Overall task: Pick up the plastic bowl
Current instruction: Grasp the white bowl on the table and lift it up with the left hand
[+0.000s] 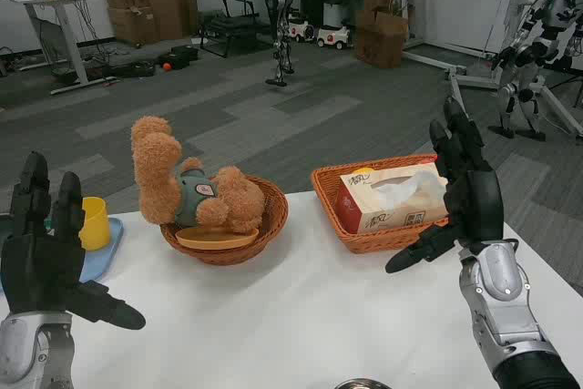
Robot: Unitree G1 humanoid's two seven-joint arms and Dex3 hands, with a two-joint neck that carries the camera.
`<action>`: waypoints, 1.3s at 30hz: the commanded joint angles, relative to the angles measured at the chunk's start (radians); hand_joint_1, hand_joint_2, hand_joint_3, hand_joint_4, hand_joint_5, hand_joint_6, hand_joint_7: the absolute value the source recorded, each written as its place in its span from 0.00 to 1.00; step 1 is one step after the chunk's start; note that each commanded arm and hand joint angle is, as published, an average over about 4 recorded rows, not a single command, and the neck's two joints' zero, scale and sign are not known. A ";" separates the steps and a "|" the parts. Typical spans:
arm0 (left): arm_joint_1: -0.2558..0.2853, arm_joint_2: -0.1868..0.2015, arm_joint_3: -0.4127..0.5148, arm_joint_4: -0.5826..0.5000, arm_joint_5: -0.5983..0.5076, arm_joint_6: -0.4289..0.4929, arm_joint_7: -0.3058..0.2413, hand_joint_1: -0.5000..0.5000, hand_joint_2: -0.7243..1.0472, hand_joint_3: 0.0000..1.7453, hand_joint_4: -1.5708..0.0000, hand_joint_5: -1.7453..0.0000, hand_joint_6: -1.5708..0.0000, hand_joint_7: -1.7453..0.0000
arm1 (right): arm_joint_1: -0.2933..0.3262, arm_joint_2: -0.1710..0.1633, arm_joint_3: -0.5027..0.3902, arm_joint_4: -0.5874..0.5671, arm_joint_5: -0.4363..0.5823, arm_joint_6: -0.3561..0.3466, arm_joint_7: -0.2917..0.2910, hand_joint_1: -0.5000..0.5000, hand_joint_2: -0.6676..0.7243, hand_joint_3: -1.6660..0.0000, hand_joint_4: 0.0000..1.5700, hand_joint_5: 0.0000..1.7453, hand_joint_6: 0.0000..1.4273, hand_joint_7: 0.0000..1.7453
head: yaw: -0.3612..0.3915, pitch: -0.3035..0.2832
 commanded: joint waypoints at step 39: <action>0.039 -0.080 0.179 -0.421 0.190 0.145 0.081 0.00 0.10 0.00 1.00 1.00 1.00 1.00 | -0.145 -0.024 0.245 -0.117 0.057 -0.094 -0.083 0.04 1.00 1.00 0.00 0.00 0.00 0.00 | 0.293 -0.231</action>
